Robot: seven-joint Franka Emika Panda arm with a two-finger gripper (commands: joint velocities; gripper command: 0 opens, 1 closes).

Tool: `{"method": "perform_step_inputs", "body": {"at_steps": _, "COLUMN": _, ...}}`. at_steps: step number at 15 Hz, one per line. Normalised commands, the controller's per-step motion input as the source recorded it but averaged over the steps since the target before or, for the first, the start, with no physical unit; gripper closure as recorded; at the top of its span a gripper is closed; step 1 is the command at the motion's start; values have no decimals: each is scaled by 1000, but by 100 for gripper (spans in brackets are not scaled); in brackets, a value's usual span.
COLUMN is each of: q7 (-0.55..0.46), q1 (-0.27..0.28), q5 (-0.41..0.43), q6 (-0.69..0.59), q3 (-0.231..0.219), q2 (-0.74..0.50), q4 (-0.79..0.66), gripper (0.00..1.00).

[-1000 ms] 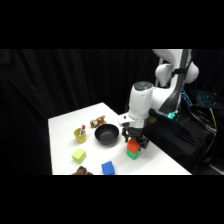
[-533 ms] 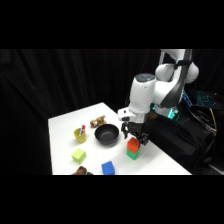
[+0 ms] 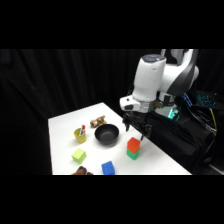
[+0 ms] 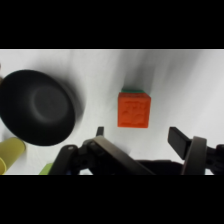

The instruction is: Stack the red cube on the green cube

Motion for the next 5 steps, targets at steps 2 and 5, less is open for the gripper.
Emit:
{"method": "perform_step_inputs", "body": {"at_steps": 2, "q7": 24, "q1": -80, "q5": 110, "q6": -324, "q3": 55, "q2": -172, "q4": 192, "gripper": 0}}
{"method": "perform_step_inputs", "body": {"at_steps": 5, "q7": 6, "q1": -98, "q5": 111, "q6": -237, "q3": 29, "q2": -76, "q4": 229, "gripper": 0}}
